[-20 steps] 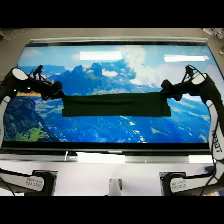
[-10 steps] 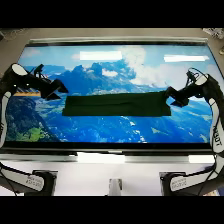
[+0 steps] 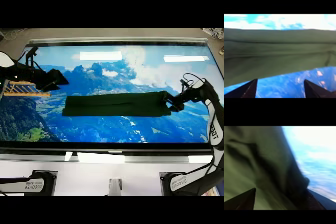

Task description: Fold the shirts.

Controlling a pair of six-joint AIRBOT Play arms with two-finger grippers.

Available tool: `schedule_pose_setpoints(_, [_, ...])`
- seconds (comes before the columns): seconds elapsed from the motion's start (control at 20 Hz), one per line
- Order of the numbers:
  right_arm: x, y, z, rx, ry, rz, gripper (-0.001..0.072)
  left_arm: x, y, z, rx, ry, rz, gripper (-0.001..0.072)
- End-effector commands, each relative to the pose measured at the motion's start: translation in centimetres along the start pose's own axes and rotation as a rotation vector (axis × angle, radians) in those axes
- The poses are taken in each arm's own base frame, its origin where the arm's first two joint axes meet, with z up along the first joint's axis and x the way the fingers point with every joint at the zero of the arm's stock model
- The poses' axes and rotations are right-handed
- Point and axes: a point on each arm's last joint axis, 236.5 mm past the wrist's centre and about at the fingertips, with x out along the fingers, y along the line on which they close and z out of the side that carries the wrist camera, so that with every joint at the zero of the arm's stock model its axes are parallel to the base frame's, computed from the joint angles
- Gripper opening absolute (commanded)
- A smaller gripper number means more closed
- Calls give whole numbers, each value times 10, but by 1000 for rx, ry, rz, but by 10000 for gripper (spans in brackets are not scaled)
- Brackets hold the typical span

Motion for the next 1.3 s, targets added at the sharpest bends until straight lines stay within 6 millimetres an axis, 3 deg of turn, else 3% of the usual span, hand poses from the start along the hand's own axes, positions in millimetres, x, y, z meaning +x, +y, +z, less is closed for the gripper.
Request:
schedule_pose_setpoints(0.0, [26,19,-12,-57,55,3,660,-6,-47,-14,94,-2,-46,715])
schedule_pose_setpoints(0.05, [30,27,-15,-77,62,0,515,-2,-56,-19,113,11,-54,716])
schedule_pose_setpoints(0.15, [31,40,-20,-97,70,1,92,9,-72,-29,148,42,-69,706])
schedule_pose_setpoints(0.2, [26,46,-20,-102,60,7,27,15,-79,-34,162,59,-75,597])
schedule_pose_setpoints(0.3, [3,60,-17,-128,14,21,26,35,-92,-45,187,91,-88,101])
schedule_pose_setpoints(0.35, [-13,68,-16,-147,-14,26,26,51,-98,-48,193,87,-95,40])
schedule_pose_setpoints(0.5, [-73,98,-26,-207,-101,47,26,114,-110,-63,147,92,-99,40])
schedule_pose_setpoints(0.6, [-112,116,-47,-243,-127,59,26,166,-126,-94,20,162,-118,39])
schedule_pose_setpoints(0.7, [-146,129,-73,-258,-135,67,26,213,-163,-121,-44,193,-209,39])
schedule_pose_setpoints(0.8, [-176,139,-101,-269,-147,71,26,244,-194,-129,-128,163,-285,39])
schedule_pose_setpoints(0.9, [-203,147,-122,-282,-189,73,26,264,-217,-145,-228,182,-345,39])
schedule_pose_setpoints(1.05, [-233,157,-139,-281,-276,83,26,278,-252,-207,-208,320,-409,40])
schedule_pose_setpoints(1.1, [-237,159,-142,-279,-289,86,26,280,-262,-215,-223,319,-423,39])
schedule_pose_setpoints(1.25, [-237,159,-140,-278,-293,86,26,271,-270,-202,-109,292,-486,37])
